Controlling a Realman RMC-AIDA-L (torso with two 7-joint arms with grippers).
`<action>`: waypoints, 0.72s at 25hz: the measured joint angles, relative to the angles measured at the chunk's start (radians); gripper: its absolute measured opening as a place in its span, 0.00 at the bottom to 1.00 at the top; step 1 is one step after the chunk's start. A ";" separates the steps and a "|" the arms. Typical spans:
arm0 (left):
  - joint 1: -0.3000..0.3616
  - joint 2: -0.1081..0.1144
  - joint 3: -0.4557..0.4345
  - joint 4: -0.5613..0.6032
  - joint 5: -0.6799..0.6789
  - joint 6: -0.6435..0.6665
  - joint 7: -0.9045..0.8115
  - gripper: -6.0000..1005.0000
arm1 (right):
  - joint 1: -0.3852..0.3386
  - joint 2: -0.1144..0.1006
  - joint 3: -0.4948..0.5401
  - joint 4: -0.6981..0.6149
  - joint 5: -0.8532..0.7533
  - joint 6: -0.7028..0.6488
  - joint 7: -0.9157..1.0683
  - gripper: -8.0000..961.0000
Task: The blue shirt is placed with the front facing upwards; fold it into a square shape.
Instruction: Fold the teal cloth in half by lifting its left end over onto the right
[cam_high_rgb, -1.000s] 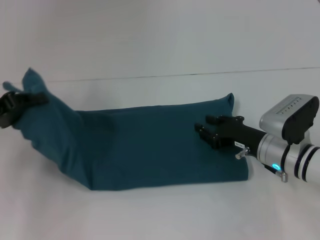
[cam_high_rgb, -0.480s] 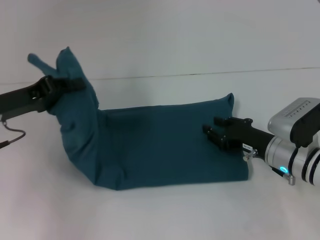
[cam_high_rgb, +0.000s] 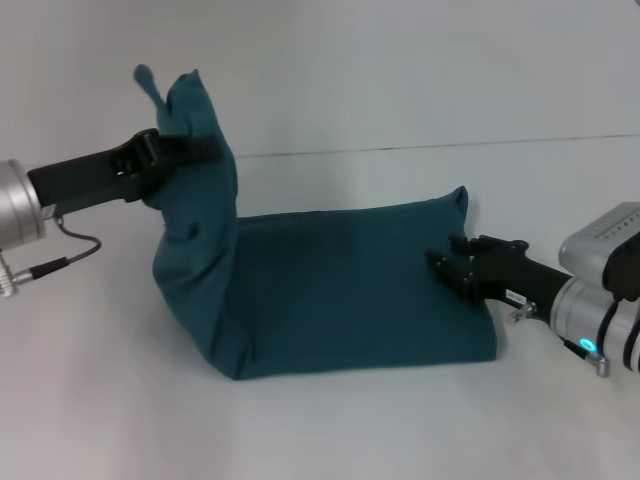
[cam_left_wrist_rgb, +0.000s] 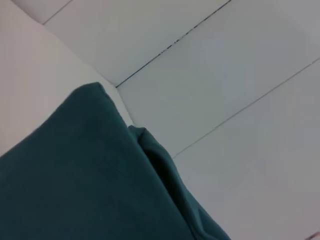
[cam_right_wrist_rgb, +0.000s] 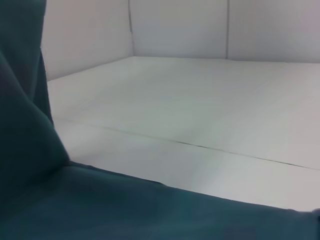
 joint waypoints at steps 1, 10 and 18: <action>-0.006 -0.004 0.002 0.001 0.000 -0.004 0.001 0.09 | -0.005 0.000 0.002 -0.005 0.001 -0.001 0.000 0.44; -0.026 -0.036 0.101 0.005 0.000 -0.091 -0.005 0.09 | -0.077 0.000 0.017 -0.079 0.011 -0.049 0.050 0.44; -0.058 -0.063 0.158 0.072 0.000 -0.182 0.002 0.09 | -0.123 -0.002 0.019 -0.104 0.042 -0.074 0.054 0.44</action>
